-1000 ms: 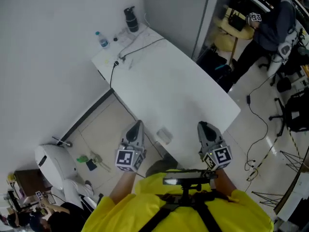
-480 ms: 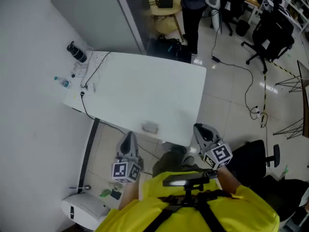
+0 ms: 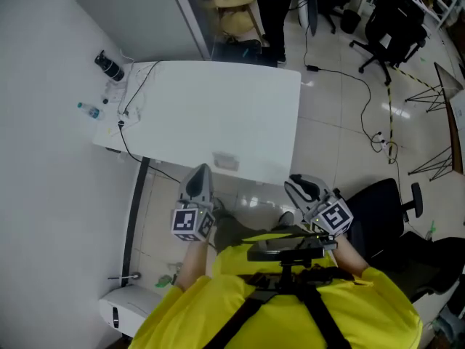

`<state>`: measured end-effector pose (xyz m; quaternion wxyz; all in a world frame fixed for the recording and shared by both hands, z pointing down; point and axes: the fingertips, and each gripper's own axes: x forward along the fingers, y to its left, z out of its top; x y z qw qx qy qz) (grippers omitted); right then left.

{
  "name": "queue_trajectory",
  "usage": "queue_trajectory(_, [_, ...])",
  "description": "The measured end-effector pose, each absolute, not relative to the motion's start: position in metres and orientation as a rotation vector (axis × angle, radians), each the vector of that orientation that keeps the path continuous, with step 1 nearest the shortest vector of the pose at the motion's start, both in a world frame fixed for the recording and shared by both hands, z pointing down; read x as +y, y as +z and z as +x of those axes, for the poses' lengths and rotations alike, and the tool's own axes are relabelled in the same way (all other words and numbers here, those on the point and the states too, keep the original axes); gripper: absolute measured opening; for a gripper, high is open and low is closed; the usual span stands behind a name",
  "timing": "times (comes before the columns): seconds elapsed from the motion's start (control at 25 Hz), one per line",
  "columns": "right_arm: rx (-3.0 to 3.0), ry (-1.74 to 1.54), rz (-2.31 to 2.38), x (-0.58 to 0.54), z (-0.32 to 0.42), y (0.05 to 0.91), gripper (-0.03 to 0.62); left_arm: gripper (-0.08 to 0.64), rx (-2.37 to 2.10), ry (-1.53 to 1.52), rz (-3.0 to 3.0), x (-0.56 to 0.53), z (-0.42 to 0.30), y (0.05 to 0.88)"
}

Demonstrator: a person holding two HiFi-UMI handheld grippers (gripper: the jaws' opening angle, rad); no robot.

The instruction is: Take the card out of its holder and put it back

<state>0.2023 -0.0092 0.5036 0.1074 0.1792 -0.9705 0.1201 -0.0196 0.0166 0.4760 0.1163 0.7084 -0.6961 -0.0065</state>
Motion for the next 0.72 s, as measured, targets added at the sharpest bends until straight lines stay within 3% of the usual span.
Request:
queue_trajectory(0.28, [-2.905, 0.551, 0.474, 0.003, 0.11, 0.518, 0.084, -0.003, -1.84, -0.055, 2.202, 0.031, -0.088, 0.484])
queue_trajectory(0.4, [-2.904, 0.471, 0.43, 0.005, 0.072, 0.529, 0.086, -0.003, -1.753, 0.002, 2.277, 0.034, -0.123, 0.496])
queue_trajectory(0.48, [-2.849, 0.466, 0.416, 0.007, 0.055, 0.551, 0.174, -0.003, -1.696, 0.036, 2.283, 0.036, -0.147, 0.511])
queue_trajectory(0.72, [-2.797, 0.543, 0.498, -0.014, 0.033, 0.588, 0.178, -0.003, -1.484, 0.122, 2.4, 0.028, -0.163, 0.524])
